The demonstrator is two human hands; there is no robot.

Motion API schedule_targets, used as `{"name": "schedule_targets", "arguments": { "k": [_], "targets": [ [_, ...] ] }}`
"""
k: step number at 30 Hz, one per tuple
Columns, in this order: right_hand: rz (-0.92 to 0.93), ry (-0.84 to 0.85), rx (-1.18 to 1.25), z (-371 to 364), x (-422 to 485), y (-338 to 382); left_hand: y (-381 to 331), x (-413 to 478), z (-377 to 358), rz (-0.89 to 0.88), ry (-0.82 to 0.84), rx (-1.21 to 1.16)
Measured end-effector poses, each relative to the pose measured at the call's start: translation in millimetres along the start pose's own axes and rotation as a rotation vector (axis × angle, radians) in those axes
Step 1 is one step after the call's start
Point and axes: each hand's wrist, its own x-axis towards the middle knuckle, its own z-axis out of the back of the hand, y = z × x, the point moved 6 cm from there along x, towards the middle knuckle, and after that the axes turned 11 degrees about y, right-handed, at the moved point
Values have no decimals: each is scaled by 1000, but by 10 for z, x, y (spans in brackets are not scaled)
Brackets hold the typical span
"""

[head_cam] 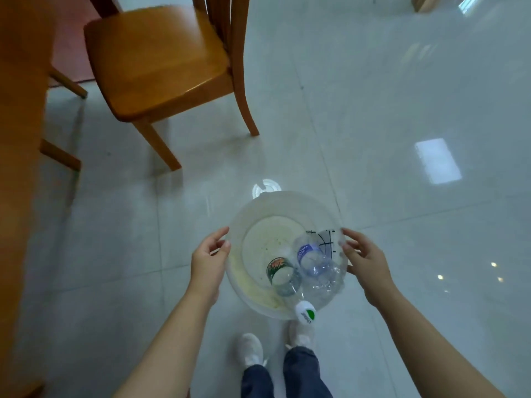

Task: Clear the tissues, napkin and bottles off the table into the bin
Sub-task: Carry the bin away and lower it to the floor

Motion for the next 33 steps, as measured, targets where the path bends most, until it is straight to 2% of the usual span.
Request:
{"name": "schedule_targets", "arguments": {
  "k": [9,14,24,33],
  "targets": [
    [-112,28,20,-58,824,-1555,1539,840,-28,123,-66,-50],
    [-146,42,45,-280,1199,-2164,2102,1143,133,151,-107,-28],
    [-142,76,58,-640,1724,-2653,2617,1547,421,156,-151,1],
    [-165,90,63,-713,1851,-2826,2867,1690,388,220,-30,6]
  ]
}}
